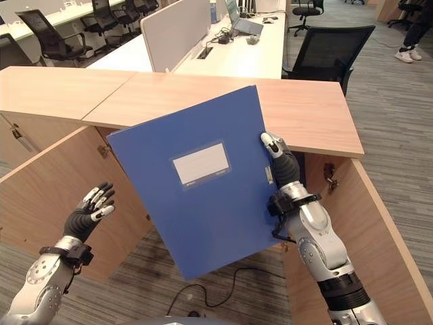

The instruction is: Put the empty folder in the office cabinet

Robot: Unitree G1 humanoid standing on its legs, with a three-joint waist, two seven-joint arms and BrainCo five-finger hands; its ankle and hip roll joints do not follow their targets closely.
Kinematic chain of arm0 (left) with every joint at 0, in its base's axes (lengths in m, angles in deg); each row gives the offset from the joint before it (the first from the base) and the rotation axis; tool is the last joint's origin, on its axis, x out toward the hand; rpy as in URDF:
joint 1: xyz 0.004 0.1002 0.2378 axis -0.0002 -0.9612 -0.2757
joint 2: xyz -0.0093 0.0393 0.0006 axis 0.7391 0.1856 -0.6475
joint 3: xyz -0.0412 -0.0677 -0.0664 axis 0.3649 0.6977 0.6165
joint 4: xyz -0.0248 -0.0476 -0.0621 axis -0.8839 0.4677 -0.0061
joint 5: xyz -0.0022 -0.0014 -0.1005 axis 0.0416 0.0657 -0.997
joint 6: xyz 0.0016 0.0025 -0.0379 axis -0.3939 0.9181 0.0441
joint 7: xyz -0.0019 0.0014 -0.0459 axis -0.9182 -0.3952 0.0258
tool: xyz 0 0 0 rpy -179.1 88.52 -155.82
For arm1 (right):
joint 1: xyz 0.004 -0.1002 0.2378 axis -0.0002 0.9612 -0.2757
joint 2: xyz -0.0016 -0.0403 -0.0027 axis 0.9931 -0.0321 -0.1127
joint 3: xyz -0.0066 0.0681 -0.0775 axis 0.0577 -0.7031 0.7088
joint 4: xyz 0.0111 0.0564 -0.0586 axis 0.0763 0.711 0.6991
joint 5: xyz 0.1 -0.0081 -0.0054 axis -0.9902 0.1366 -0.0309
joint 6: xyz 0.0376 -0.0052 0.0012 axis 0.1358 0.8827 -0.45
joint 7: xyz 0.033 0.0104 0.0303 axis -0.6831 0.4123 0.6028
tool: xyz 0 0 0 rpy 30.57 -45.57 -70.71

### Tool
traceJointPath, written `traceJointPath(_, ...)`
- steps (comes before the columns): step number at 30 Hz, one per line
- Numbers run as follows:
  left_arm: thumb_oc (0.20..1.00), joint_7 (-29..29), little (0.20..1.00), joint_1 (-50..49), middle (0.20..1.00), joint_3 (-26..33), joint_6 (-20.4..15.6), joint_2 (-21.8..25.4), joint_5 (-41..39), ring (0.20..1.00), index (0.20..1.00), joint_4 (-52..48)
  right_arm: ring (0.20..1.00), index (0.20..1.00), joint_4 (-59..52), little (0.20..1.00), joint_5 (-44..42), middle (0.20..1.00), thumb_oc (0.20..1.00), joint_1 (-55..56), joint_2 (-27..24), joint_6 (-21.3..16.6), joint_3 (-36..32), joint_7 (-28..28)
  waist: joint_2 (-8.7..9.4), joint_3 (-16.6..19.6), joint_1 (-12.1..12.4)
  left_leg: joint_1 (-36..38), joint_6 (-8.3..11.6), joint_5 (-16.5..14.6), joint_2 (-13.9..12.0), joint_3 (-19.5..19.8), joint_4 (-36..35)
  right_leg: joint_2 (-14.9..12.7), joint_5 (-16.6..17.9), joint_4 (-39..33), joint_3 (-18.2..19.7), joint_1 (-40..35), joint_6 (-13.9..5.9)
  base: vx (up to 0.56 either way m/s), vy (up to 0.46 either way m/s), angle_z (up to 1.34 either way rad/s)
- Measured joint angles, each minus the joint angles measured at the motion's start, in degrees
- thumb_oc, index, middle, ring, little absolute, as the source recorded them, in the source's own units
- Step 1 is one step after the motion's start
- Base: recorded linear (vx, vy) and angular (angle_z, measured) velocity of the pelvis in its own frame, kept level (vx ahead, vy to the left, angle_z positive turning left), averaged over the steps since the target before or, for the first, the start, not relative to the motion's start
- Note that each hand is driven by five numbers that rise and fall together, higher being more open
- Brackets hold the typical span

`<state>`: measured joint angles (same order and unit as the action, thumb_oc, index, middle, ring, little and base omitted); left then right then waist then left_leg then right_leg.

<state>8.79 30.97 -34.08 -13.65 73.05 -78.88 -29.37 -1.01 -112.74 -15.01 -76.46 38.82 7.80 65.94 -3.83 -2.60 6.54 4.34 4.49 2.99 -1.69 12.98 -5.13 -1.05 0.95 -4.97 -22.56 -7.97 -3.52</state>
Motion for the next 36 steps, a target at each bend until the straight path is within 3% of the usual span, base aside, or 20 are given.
traceJointPath(12,1.0,5.8,1.0,0.3,1.0,-6.3,5.1,0.3,-6.5,1.0,1.0,-2.2,0.2,0.2,0.0,0.2,0.0,0.2,0.2,-0.2,1.5,1.2,2.2,1.1,-0.08,0.0,-1.3,0.0,-0.07,0.0,0.1,-0.1,0.0,-0.1,0.0,0.0,0.1,0.0,0.07,0.0,0.0,0.0)
traceJointPath(21,1.0,8.0,1.0,0.7,1.0,-14.8,8.4,2.4,-8.7,1.0,1.0,-4.1,0.2,0.2,0.0,0.2,0.0,0.2,0.2,-2.0,2.7,1.2,4.1,0.4,-0.38,0.0,-1.3,0.1,-0.14,-0.1,0.1,-0.1,0.0,-0.1,0.2,0.0,0.3,0.0,0.28,0.0,0.0,0.0)
traceJointPath(36,1.0,9.4,1.0,1.4,1.0,-16.0,9.7,4.5,-8.7,1.0,1.0,-5.1,0.2,0.2,2.8,0.2,0.1,0.2,0.2,-4.0,3.3,1.2,4.2,-1.4,-0.41,0.0,-1.3,0.1,-0.15,-0.1,0.1,0.0,0.0,-0.2,0.2,0.0,0.3,0.0,0.29,0.0,0.0,0.0)
